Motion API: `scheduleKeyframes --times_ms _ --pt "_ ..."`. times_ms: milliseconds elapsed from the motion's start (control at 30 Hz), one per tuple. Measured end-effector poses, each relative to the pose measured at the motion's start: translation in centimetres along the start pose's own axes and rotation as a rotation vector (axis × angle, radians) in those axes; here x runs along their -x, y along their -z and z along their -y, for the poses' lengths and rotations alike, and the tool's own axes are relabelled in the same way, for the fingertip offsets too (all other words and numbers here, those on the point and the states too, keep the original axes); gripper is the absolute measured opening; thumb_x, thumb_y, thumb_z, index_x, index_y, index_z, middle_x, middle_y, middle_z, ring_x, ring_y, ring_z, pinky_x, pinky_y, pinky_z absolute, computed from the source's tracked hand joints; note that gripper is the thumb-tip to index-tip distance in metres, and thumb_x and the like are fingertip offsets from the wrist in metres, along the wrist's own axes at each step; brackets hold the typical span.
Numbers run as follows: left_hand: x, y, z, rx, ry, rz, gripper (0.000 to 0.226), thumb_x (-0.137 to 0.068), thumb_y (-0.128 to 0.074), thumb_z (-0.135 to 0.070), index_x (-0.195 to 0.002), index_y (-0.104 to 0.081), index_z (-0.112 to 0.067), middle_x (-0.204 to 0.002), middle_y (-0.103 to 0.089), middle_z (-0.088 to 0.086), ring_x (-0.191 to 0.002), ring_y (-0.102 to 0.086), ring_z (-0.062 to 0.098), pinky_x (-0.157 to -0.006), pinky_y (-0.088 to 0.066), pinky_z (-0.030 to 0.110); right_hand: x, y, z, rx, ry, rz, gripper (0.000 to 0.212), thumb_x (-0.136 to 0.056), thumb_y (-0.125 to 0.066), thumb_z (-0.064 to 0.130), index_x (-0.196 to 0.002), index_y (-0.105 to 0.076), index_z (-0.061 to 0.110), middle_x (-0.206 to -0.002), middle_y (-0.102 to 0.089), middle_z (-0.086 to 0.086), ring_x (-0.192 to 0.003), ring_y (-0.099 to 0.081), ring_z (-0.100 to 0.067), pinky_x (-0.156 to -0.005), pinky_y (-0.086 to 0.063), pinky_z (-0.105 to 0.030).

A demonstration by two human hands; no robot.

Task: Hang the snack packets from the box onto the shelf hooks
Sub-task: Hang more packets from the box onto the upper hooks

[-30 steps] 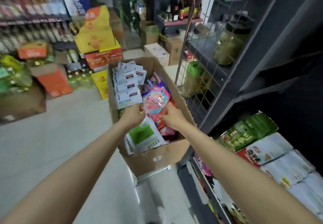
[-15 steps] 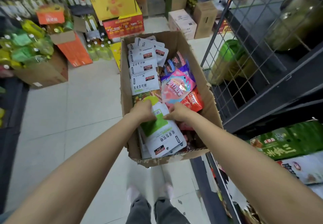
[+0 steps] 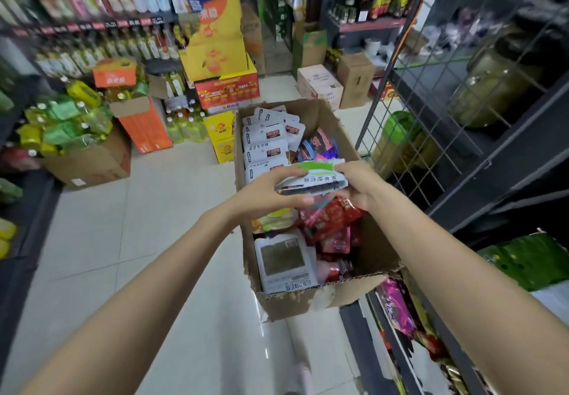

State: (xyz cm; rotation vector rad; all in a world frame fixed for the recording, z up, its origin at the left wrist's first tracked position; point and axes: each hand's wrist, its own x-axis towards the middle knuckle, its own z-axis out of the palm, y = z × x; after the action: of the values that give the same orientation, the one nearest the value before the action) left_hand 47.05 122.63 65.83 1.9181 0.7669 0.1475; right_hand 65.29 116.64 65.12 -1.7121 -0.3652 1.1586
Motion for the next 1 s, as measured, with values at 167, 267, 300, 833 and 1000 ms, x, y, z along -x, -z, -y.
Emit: scheduleKeyframes --times_ms 167,267,300,833,1000 --pt "2.2 0.7 -2.8 -0.282 -0.342 -0.243 0.036 -0.084 -0.070 -0.018 -0.119 -0.064 -0.020 -0.118 -0.065 -0.001 -0.108 -0.060 0.015 -0.095 -0.047 0.037 6.2 1.0 1.7 -0.223 -0.007 0.017 0.025 -0.096 -0.040 -0.006 -0.116 -0.051 -0.016 -0.101 -0.062 -0.028 -0.068 -0.069 -0.030 -0.045 -0.055 -0.029" --pt "4.1 0.9 -6.3 -0.224 -0.402 -0.447 0.025 -0.087 -0.066 -0.022 -0.110 -0.069 -0.011 -0.100 -0.071 0.004 -0.089 -0.066 0.024 -0.072 -0.046 0.030 10.7 1.7 2.4 -0.228 0.102 -0.010 0.022 -0.098 -0.043 0.008 -0.094 -0.062 -0.004 -0.093 -0.067 -0.020 -0.063 -0.070 -0.024 -0.051 -0.057 -0.026" --pt "4.8 1.0 -7.5 -0.248 -0.401 -0.493 0.028 -0.088 -0.065 -0.027 -0.111 -0.068 -0.012 -0.101 -0.071 0.005 -0.089 -0.065 0.024 -0.068 -0.041 0.027 12.5 2.0 2.6 -0.117 0.144 -0.078 0.028 -0.098 -0.044 0.017 -0.085 -0.061 0.000 -0.080 -0.069 -0.015 -0.058 -0.069 -0.022 -0.051 -0.058 -0.026" --pt "18.2 -15.5 -29.2 0.333 -0.783 0.028 0.029 -0.074 -0.077 -0.008 -0.087 -0.056 -0.021 -0.089 -0.067 -0.005 -0.079 -0.064 0.009 -0.069 -0.053 0.031 46.3 17.7 -3.5 0.170 0.797 -0.802 0.031 -0.098 -0.050 0.026 -0.074 -0.060 0.009 -0.056 -0.053 0.010 -0.050 -0.045 -0.003 -0.053 -0.035 -0.024" --pt "24.5 -25.4 -37.3 0.474 -0.889 0.196 0.031 -0.082 -0.071 -0.013 -0.107 -0.053 -0.018 -0.100 -0.066 -0.007 -0.084 -0.064 0.002 -0.067 -0.054 0.016 57.6 24.4 -6.8 0.033 0.867 -0.830 0.036 -0.094 -0.055 0.010 -0.128 -0.051 0.022 -0.098 -0.074 -0.003 -0.092 -0.069 -0.019 -0.078 -0.053 -0.033"
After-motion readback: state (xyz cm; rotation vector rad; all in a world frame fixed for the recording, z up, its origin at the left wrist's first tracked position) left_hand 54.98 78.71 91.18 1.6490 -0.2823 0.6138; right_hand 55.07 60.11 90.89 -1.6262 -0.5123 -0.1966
